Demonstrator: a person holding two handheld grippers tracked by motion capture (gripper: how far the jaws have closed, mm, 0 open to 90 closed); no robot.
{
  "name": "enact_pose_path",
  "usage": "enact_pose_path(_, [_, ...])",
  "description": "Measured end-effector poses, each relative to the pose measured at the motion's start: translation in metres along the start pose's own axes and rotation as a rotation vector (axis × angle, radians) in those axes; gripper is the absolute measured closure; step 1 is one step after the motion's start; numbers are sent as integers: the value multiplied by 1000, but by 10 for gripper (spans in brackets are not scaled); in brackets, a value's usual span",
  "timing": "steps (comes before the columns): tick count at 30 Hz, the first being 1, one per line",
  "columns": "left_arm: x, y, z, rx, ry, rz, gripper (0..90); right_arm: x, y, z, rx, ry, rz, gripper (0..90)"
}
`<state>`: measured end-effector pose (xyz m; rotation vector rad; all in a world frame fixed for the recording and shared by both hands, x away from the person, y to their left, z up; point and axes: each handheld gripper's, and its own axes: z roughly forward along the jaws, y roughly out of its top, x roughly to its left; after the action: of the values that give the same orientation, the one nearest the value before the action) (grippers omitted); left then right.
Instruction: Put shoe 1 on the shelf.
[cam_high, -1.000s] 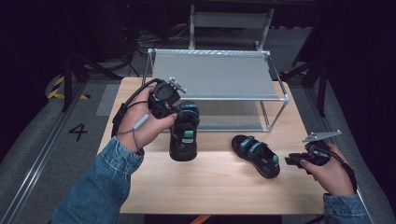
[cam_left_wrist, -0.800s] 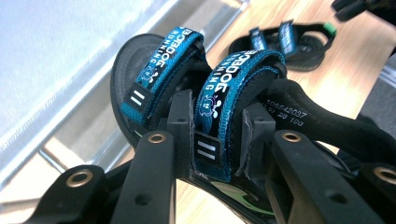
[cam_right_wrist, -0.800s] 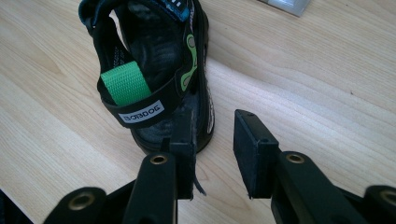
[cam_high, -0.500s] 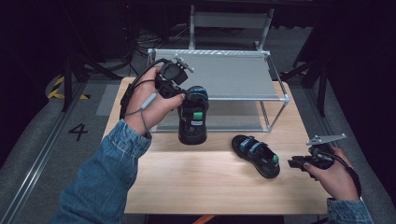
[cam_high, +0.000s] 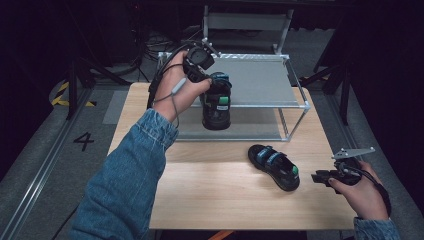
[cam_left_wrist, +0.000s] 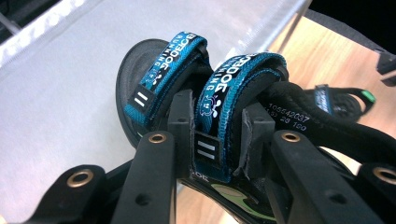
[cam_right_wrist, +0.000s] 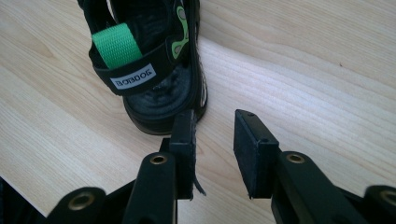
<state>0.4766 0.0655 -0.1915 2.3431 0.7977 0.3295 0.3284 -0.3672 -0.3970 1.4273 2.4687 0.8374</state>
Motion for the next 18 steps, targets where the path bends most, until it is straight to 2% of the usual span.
enact_pose_path(9, [23,16,23,6,-21,9,713,-2,-8,-5,1,-9,13,697])
enact_pose_path(18, [43,18,38,6,-19,-19,712,-2,-6,-1,8,-3,2,695])
